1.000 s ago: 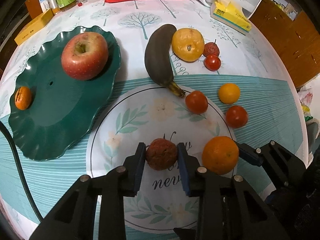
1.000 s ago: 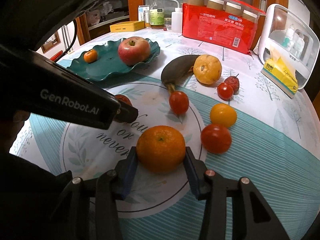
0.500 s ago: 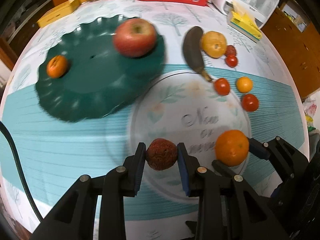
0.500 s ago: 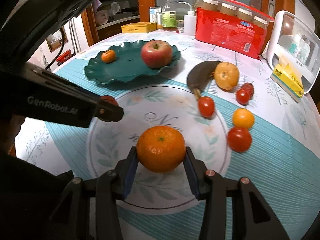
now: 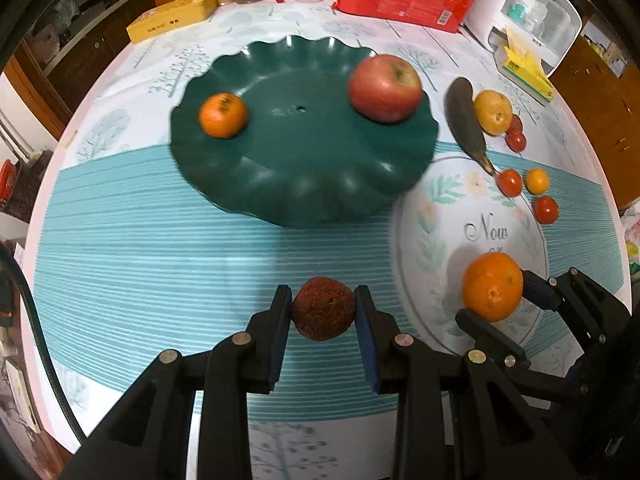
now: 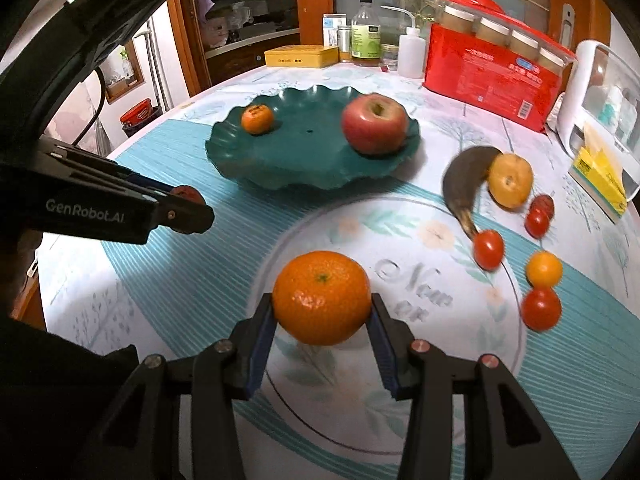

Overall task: Organize fruits
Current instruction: 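Carry the brown fruit and large orange onto the green plate and release both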

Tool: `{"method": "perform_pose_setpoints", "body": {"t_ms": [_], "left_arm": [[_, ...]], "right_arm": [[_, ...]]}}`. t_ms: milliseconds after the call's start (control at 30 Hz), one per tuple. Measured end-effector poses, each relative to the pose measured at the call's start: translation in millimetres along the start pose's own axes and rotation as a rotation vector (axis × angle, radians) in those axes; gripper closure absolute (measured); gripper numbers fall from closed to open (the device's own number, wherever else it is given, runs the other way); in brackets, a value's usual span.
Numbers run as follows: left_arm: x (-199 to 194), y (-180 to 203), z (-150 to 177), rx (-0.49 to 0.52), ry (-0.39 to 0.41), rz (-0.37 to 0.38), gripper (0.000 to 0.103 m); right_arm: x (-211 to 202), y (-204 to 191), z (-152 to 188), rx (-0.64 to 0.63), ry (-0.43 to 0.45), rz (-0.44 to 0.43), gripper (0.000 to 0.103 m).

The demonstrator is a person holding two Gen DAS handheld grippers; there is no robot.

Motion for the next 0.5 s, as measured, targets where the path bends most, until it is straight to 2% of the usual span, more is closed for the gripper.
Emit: {"method": "perform_pose_setpoints", "body": {"t_ms": [500], "left_arm": [[-2.9,-46.8,-62.1,0.126,0.057,0.025,0.073]], "right_arm": [[33.4,-23.4,-64.9,0.099,0.042,0.079,0.057]]}}
Point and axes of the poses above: each gripper's, at about its wrist camera, not at the fingertips, and x roughly the way its jaws point, y to its right, z to its underside, the point moved 4 cm from there along x, roughly the way its jaws point, and after that the axes turned 2 degrees about y, right-handed, at the moved point
